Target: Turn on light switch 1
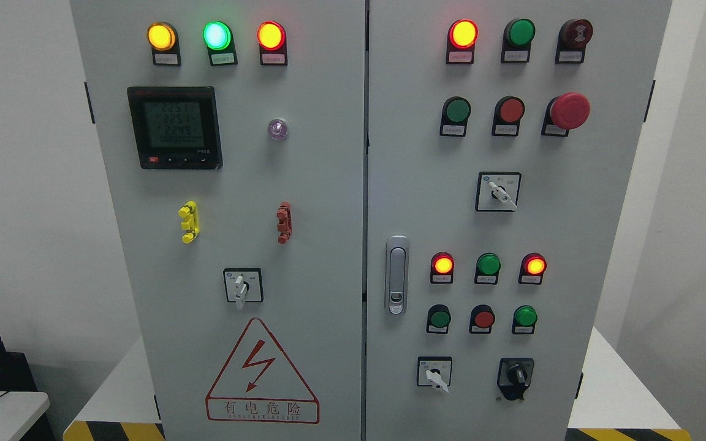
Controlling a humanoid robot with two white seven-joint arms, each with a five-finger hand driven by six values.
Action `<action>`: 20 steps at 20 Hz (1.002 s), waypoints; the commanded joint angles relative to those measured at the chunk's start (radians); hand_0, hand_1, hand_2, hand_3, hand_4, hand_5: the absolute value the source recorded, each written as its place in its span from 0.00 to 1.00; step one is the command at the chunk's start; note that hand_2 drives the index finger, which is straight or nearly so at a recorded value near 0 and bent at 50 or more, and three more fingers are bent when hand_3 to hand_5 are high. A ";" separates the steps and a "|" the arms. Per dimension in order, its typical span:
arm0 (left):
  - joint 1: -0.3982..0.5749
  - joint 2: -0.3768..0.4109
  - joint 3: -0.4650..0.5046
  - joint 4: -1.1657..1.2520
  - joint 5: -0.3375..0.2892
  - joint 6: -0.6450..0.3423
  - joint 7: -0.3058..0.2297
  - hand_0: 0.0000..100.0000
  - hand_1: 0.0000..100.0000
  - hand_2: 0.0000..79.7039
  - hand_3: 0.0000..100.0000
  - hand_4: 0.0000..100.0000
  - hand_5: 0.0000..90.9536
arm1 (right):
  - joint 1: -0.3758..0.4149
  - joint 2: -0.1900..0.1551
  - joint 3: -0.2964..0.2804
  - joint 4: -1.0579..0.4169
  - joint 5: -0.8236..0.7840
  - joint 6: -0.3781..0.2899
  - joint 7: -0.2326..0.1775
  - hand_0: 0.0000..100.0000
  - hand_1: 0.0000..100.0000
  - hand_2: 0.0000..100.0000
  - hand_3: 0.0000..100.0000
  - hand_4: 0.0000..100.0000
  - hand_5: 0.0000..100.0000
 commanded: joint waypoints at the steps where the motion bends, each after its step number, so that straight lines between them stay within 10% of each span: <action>1: -0.106 0.002 -0.214 -0.106 -0.020 0.068 0.055 0.05 0.48 0.62 0.84 0.86 0.70 | 0.000 0.000 0.023 0.000 0.005 0.001 0.000 0.12 0.39 0.00 0.00 0.00 0.00; 20: -0.339 -0.148 -0.508 -0.107 -0.282 0.330 0.230 0.07 0.53 0.66 0.95 0.94 0.84 | 0.000 0.000 0.023 0.000 0.005 0.001 0.000 0.12 0.39 0.00 0.00 0.00 0.00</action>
